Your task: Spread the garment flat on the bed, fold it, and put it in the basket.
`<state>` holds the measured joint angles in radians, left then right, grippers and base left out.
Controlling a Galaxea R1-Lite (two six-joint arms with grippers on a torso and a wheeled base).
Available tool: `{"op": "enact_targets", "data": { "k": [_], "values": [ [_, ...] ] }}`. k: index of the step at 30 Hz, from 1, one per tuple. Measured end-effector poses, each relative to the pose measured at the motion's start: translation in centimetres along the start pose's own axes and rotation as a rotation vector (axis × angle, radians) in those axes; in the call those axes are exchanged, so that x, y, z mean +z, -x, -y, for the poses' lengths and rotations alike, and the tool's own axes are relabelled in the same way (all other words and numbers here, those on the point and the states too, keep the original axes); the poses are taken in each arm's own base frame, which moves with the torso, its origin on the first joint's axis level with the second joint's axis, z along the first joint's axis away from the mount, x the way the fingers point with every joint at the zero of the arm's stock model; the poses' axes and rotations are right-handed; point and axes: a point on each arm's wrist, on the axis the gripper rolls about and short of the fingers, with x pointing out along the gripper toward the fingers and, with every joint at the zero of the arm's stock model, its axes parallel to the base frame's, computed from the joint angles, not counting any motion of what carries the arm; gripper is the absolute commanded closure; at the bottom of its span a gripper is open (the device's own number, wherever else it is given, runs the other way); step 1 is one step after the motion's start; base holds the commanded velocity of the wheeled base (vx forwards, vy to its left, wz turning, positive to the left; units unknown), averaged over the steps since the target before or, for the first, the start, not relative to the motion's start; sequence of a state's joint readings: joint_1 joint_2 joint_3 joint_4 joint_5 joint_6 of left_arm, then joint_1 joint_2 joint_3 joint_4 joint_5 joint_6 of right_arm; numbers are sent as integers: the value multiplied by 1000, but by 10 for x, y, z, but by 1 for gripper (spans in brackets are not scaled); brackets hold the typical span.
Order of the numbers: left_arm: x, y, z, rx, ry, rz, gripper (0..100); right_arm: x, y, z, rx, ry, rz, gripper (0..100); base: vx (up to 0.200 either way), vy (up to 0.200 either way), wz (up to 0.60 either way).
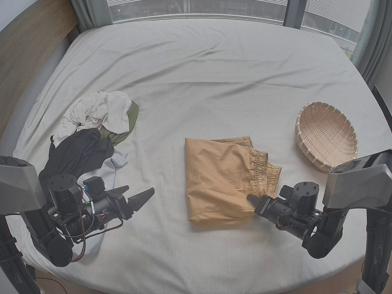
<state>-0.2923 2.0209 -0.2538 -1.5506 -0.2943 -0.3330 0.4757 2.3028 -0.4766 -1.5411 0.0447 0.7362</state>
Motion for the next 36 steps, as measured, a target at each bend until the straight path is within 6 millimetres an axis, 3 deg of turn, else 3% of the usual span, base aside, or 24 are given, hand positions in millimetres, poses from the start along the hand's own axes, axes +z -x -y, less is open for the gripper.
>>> {"op": "enact_targets", "data": {
  "k": [19, 36],
  "values": [
    [0, 2, 0, 2, -29, 1, 0, 52, 46, -92, 381, 111, 129, 100, 0, 0, 0],
    [12, -6, 3, -16, -53, 55, 0, 84, 56, -115, 443, 199, 248, 100, 0, 0, 0]
  ]
}}
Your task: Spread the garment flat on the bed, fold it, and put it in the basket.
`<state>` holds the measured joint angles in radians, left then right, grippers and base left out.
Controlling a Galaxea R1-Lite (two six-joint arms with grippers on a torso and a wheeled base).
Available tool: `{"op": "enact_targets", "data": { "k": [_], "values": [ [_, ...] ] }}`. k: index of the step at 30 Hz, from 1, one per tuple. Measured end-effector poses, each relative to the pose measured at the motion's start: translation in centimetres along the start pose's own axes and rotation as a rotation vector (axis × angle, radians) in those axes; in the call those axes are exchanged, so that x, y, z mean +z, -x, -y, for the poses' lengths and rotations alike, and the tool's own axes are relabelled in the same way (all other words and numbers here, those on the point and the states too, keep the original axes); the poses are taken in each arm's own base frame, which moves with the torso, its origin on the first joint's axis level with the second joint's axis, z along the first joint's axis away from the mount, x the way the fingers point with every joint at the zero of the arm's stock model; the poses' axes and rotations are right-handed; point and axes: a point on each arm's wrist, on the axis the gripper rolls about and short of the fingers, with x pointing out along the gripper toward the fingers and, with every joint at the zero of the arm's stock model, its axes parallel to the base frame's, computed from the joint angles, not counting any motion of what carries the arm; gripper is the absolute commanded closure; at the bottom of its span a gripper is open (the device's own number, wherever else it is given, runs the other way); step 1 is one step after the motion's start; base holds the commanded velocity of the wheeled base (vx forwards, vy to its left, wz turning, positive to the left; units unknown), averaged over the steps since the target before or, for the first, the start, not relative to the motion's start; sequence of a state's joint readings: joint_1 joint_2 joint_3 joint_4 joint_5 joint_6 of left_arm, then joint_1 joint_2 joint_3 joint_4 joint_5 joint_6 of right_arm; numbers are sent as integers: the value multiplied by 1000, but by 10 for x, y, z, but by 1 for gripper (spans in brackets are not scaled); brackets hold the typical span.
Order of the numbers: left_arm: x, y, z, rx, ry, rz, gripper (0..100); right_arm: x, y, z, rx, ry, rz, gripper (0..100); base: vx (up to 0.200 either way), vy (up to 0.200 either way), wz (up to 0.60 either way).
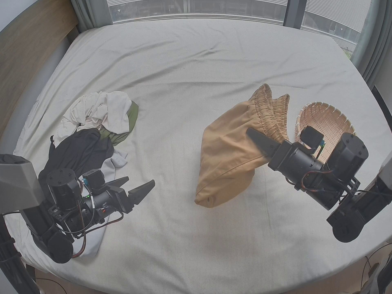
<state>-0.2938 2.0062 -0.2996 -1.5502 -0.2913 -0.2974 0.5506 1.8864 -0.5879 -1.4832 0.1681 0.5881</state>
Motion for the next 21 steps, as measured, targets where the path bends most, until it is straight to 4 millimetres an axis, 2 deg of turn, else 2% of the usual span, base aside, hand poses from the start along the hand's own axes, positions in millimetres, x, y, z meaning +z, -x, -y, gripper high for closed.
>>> {"op": "enact_targets", "data": {
  "k": [5, 13, 21],
  "values": [
    [-1, 0, 0, 0, 0, -3, 0, 11, -5, -3, 10, 17, 32, 100, 0, 0, 0],
    [-1, 1, 1, -2, 1, -6, 0, 34, -8, -20, 92, 48, 79, 100, 0, 0, 0],
    [-4, 3, 1, 0, 5, -18, 0, 65, -4, 3, 0, 160, 159, 100, 0, 0, 0]
  ]
}}
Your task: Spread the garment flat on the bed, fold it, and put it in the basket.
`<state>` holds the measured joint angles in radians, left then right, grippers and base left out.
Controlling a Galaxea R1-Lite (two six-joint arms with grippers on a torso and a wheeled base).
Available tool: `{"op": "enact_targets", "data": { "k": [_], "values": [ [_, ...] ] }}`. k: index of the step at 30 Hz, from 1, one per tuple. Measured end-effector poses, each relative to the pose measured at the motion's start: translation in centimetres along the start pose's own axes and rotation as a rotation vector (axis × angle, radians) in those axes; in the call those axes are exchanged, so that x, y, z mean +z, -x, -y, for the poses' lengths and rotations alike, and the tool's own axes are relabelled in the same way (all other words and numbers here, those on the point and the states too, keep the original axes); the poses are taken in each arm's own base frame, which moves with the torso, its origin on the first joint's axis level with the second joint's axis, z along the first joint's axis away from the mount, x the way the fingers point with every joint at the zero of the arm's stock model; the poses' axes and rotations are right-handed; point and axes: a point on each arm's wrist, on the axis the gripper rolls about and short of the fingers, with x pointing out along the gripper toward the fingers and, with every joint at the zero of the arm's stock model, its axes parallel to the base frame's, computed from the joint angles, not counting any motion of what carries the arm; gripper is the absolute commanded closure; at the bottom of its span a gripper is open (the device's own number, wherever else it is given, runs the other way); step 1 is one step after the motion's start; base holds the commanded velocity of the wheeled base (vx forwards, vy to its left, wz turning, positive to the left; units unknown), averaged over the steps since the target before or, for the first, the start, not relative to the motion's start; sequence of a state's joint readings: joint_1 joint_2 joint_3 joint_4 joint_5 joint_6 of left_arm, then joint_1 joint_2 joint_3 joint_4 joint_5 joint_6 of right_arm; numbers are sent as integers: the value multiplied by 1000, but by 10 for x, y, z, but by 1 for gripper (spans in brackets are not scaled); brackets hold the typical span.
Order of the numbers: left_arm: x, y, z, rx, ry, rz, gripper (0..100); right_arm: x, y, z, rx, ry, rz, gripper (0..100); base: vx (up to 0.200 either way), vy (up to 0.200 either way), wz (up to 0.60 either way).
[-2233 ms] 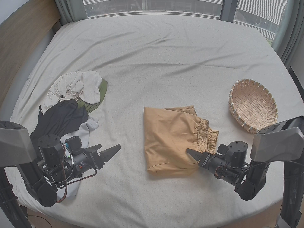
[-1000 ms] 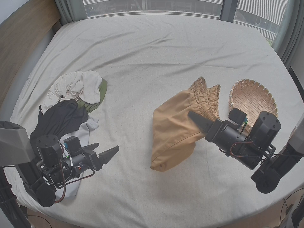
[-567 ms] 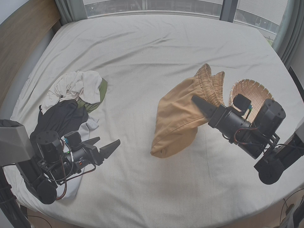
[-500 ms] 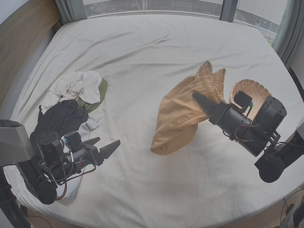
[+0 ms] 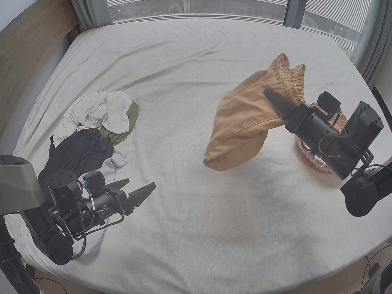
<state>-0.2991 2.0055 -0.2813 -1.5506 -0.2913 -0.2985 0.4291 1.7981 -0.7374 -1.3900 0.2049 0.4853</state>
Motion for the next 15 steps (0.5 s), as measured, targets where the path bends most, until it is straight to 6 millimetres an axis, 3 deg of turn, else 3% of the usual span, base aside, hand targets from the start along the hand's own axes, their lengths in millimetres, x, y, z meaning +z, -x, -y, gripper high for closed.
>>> {"op": "enact_targets", "data": {
  "k": [15],
  "values": [
    [-1, 0, 1, -2, 2, -6, 0, 39, 19, 54, -185, 82, 102, 100, 0, 0, 0]
  ]
}}
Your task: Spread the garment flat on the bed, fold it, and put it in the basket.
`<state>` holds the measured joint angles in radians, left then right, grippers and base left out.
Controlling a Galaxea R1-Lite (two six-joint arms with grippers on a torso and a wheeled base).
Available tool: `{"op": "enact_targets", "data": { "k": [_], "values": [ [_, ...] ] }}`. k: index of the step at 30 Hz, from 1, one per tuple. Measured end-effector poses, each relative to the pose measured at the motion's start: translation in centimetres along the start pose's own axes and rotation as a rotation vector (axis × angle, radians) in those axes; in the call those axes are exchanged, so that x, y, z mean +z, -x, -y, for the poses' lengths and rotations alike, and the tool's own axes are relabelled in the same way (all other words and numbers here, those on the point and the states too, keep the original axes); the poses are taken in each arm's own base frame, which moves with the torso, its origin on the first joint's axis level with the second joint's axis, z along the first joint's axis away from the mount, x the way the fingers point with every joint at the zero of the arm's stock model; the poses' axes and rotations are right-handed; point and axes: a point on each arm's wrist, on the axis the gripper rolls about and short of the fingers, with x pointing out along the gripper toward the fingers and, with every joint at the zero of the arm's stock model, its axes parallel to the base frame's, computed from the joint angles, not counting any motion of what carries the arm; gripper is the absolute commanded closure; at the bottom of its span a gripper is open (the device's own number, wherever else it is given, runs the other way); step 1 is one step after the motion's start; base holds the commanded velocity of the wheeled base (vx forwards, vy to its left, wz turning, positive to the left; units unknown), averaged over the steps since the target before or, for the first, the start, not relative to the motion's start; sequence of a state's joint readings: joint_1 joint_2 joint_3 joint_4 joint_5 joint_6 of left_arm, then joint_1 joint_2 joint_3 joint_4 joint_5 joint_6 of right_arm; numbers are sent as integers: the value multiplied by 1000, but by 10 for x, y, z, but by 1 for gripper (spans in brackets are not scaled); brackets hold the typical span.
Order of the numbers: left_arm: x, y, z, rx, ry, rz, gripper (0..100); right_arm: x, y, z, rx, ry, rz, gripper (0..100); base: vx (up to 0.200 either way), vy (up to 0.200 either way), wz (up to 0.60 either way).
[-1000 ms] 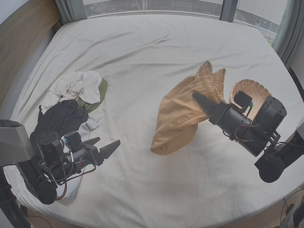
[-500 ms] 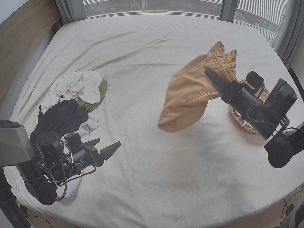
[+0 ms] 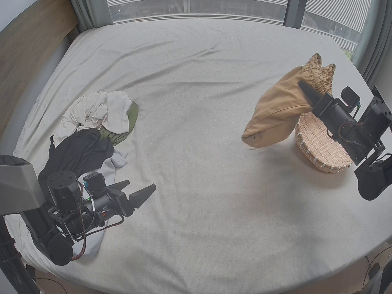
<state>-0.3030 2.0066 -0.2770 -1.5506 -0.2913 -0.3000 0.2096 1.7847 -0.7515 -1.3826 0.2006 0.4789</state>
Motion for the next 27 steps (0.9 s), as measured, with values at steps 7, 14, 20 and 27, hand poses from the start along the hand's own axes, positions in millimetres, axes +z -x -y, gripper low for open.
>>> {"op": "enact_targets", "data": {
  "k": [7, 14, 20, 27],
  "values": [
    [-2, 1, 3, -7, 2, -11, 0, 19, 7, 34, -115, 39, 34, 100, 0, 0, 0],
    [-4, 2, 5, -15, 2, -20, 0, 43, 11, 58, -193, 80, 87, 100, 0, 0, 0],
    [-4, 2, 6, -17, 2, -21, 0, 61, 17, 79, -260, 115, 120, 100, 0, 0, 0],
    [-4, 2, 7, -19, 1, -21, 0, 41, 28, 105, -341, 121, 54, 100, 0, 0, 0]
  ]
}}
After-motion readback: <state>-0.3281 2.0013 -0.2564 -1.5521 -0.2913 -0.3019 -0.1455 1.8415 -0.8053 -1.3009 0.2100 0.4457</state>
